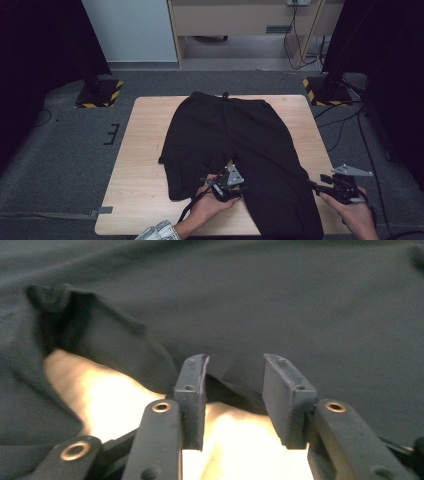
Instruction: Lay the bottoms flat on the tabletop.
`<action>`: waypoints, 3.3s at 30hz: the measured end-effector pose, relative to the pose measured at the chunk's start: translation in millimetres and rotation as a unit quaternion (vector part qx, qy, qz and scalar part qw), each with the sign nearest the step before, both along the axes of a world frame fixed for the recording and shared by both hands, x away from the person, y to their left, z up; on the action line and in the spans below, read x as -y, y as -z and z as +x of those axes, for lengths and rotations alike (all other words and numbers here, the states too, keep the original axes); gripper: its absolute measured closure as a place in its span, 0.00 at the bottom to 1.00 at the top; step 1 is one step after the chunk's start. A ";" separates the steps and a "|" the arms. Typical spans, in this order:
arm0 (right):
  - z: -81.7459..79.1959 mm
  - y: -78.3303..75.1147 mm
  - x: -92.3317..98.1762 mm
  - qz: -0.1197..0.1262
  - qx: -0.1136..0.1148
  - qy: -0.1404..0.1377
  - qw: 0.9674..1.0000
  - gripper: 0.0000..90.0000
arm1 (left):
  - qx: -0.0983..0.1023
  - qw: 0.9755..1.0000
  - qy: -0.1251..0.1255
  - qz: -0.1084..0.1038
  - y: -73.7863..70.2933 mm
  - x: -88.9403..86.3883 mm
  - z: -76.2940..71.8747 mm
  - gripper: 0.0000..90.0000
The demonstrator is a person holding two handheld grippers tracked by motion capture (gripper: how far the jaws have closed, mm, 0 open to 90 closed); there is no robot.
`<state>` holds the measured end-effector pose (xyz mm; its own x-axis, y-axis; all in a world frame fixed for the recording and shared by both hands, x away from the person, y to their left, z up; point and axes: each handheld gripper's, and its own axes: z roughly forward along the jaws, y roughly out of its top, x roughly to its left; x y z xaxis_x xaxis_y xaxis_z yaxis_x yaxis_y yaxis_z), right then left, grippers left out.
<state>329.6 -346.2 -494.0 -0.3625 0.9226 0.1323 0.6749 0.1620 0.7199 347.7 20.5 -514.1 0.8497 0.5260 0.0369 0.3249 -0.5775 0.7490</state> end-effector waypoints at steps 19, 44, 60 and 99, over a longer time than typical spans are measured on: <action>104.1 19.1 -27.4 -0.015 -0.008 0.025 1.000 0.57 | -0.021 1.000 -0.020 0.011 13.1 0.4 19.7 0.99; 121.7 -1.6 -64.6 -0.028 0.029 -0.013 0.999 0.48 | 0.027 0.996 -0.078 -0.042 -26.6 -75.3 -6.7 0.55; 97.2 -10.1 -169.9 -0.018 0.046 -0.163 0.985 0.32 | 0.041 0.982 -0.186 -0.002 -11.2 -194.2 23.1 0.31; -8.7 28.9 -344.6 -0.023 -0.018 -0.445 0.895 0.88 | -0.024 0.973 -0.230 0.016 -1.7 -243.8 24.1 0.74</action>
